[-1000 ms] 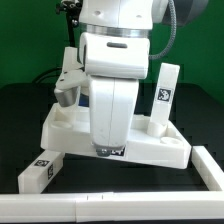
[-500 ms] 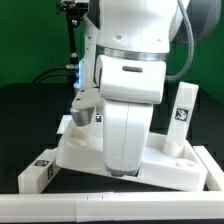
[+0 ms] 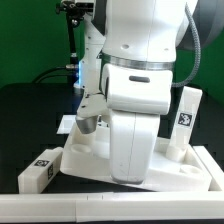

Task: Assemble desk

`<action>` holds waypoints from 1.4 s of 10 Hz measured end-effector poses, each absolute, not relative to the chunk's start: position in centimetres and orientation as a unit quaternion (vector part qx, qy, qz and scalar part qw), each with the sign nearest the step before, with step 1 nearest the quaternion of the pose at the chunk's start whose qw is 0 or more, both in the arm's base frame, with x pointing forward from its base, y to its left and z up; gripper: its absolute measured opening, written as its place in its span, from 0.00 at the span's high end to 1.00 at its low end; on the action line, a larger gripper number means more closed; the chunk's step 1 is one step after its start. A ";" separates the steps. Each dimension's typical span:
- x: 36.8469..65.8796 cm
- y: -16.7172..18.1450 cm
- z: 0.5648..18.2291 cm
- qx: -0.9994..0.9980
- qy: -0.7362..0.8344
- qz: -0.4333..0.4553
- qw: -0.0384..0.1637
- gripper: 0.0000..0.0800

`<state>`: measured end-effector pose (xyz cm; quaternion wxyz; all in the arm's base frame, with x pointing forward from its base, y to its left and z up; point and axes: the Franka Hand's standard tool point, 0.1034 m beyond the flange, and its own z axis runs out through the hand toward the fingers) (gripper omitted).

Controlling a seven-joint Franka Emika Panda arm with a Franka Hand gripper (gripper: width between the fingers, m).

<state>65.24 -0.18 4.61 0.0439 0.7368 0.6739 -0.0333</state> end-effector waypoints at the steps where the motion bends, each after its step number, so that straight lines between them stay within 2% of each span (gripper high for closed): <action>1: 65.2 -0.3 4.5 0.738 0.673 -0.034 0.044 0.93; 7: 65.6 0.9 3.4 0.736 0.675 -0.032 0.040 0.93; 10: 65.7 1.1 3.2 0.723 0.688 -0.027 0.057 0.93; 11: 65.6 0.9 3.1 0.725 0.686 -0.028 0.056 0.93; 12: 65.6 0.8 3.1 0.726 0.684 -0.028 0.056 0.69; 13: 65.6 0.8 3.1 0.727 0.683 -0.028 0.056 0.52; 14: 65.8 0.9 3.5 0.731 0.679 -0.026 0.059 0.52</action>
Offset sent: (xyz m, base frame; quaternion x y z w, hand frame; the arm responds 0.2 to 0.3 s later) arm 0.0295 0.0274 0.0019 -0.0265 0.0246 -0.0088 0.9993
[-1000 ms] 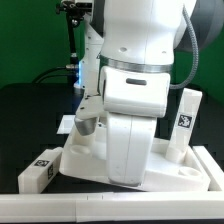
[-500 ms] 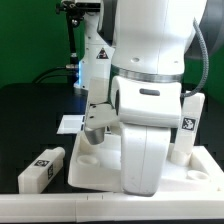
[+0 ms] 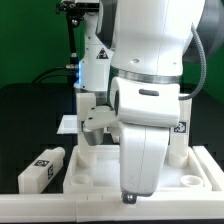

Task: Assemble desk

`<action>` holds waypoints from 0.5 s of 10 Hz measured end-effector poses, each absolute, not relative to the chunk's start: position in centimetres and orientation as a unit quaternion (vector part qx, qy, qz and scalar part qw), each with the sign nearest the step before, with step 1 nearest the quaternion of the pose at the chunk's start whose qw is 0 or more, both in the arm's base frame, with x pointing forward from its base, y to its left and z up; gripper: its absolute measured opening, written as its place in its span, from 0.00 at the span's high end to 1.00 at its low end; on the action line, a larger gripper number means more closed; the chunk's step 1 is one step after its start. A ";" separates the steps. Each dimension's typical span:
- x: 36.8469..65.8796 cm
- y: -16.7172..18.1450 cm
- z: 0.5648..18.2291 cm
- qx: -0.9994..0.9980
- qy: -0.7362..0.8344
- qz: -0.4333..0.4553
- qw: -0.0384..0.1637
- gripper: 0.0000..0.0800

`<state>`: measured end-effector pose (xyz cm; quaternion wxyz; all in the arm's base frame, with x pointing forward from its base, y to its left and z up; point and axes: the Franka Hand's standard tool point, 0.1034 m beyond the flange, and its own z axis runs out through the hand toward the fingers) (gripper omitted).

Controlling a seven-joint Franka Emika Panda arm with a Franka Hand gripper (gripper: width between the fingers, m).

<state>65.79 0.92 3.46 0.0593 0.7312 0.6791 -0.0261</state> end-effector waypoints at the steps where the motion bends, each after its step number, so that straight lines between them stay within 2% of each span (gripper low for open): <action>1: 66.3 1.4 4.8 0.733 0.677 -0.022 0.068 0.29; 2: 66.2 1.5 6.6 0.741 0.667 -0.029 0.066 0.22; 4: 66.2 1.2 9.6 0.761 0.644 -0.024 0.067 0.19; 5: 65.9 1.2 8.9 0.786 0.615 -0.024 0.066 0.19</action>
Offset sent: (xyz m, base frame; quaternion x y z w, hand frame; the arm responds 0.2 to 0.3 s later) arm -0.0184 -0.0150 0.0580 0.0201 -0.0298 0.0448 0.9983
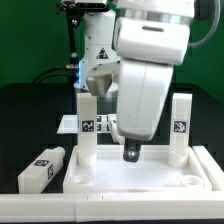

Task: Assemble desk

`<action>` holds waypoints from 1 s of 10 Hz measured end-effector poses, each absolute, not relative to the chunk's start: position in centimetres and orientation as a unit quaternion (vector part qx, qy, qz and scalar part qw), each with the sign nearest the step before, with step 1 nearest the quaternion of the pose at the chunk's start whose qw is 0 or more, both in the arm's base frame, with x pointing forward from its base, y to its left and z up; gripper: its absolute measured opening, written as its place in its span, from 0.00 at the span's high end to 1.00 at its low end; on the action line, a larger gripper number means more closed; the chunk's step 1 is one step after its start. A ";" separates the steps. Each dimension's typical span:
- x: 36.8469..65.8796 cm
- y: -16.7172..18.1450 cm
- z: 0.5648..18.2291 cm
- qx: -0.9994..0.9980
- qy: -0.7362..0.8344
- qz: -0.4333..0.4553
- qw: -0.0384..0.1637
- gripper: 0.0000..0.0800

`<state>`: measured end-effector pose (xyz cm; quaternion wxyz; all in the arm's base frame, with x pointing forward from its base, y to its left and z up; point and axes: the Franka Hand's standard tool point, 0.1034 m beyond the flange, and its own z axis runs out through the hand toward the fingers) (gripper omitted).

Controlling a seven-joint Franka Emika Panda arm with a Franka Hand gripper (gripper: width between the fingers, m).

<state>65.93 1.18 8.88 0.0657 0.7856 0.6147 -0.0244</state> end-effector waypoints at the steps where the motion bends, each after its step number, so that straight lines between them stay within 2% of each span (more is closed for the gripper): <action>1: 65.9 1.2 8.5 0.812 0.580 -0.024 0.065 0.19; 3: 65.9 1.2 8.7 0.855 0.514 -0.018 0.067 0.19; 4: 65.1 1.2 10.4 0.866 0.496 -0.018 0.064 0.19; 5: 63.0 1.4 12.6 0.891 0.450 -0.012 0.058 0.19; 6: 61.3 1.5 13.9 0.906 0.421 -0.005 0.055 0.19; 10: 61.3 1.4 13.3 0.933 0.355 0.003 0.056 0.19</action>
Offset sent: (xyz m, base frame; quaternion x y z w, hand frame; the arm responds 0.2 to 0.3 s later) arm -0.0574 -0.0038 0.0564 0.0546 -0.0076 0.1268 0.9904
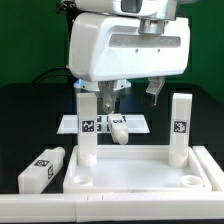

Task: Assemble desk

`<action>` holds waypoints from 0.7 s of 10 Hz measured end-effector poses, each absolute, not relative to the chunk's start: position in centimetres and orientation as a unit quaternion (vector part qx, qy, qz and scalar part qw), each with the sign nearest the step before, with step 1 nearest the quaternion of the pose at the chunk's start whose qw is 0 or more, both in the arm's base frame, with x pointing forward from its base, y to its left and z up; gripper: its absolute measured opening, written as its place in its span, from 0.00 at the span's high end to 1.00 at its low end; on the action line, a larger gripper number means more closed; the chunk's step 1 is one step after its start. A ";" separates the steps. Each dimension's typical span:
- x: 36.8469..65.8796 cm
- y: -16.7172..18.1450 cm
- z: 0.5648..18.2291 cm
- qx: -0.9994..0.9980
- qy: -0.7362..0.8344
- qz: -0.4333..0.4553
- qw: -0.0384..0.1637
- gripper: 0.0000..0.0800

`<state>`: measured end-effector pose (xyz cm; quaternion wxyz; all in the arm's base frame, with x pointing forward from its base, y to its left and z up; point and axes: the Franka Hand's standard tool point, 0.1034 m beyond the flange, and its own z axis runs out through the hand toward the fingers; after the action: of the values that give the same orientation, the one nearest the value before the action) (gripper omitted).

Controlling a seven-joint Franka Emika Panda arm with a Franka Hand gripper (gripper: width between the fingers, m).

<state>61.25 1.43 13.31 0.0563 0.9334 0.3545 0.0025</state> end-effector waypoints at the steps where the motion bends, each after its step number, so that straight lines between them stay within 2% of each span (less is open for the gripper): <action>1: 61.1 1.5 13.4 0.934 0.353 0.002 0.056 0.19; 2: 59.8 1.7 14.3 0.937 0.345 0.002 0.052 0.19; 4: 55.1 2.0 16.8 0.947 0.320 0.004 0.039 0.19; 5: 52.8 2.0 17.3 0.952 0.303 0.016 0.035 0.19; 6: 51.5 2.0 16.7 0.954 0.295 0.025 0.034 0.19; 7: 51.6 2.0 16.5 0.954 0.297 0.020 0.034 0.19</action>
Offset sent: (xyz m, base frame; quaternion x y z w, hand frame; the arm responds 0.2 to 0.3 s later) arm -0.0944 -0.0111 0.0546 0.0128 -0.0107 0.0657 0.9977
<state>51.61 1.98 16.55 0.0337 0.9541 0.2968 0.0201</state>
